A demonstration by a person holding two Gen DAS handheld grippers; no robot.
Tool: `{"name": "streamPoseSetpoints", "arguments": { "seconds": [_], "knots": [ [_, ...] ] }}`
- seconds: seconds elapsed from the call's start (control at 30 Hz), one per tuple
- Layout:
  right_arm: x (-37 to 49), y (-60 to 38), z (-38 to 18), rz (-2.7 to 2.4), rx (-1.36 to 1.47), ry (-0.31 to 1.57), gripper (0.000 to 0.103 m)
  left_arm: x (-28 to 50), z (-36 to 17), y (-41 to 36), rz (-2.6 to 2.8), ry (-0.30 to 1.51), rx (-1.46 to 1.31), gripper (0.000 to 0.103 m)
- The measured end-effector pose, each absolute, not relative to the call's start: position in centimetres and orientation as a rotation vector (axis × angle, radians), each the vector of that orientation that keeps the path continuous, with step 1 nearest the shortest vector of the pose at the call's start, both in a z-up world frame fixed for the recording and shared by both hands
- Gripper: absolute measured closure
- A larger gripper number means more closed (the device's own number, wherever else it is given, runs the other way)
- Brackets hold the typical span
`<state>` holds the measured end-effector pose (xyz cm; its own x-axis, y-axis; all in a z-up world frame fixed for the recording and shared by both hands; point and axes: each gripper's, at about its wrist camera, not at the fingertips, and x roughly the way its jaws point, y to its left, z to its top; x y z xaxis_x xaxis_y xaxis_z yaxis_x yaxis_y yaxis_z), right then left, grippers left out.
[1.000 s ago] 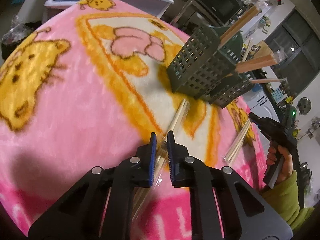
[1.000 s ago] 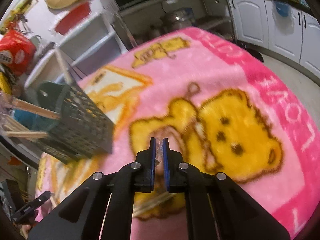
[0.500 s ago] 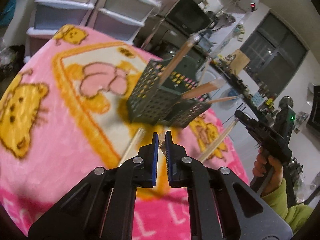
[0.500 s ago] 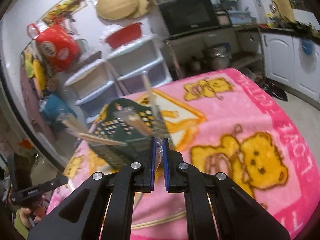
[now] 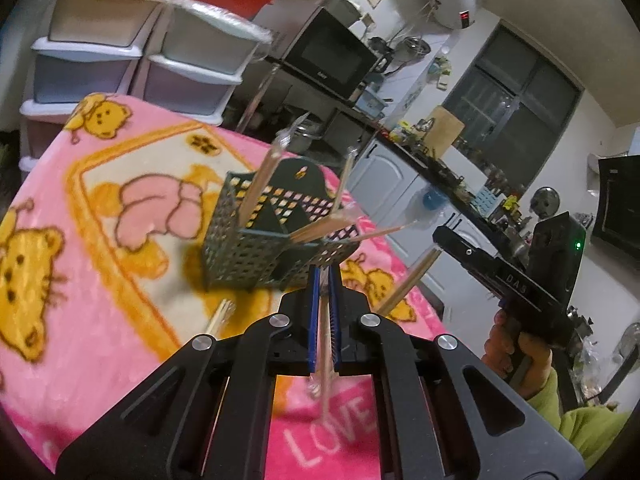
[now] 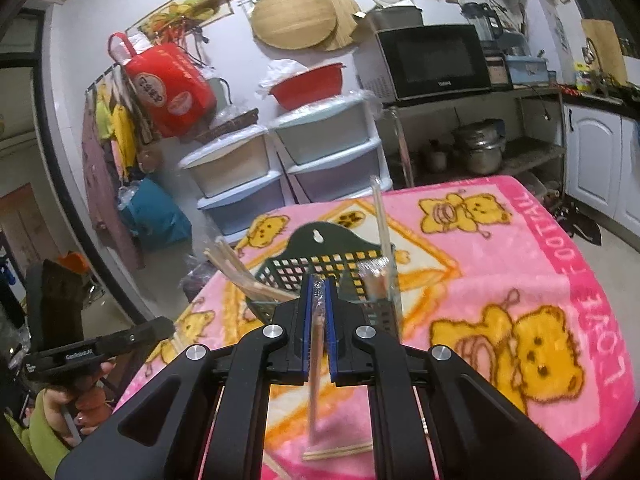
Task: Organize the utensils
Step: 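Lift the chopstick pair upright with both tools over the caddy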
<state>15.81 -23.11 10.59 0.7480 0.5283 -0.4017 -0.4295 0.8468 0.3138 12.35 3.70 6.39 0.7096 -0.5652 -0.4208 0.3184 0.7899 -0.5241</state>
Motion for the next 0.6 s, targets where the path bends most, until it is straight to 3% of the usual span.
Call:
{"name": "streamPoseSetpoints", "arguments": {
  "seconds": [0.6],
  "knots": [
    [15.4,-23.7,14.6,0.524,0.201,0.39,0.097,13.5,11.8,0.2,-0.621,0.511,-0.394,0.101]
  ]
}}
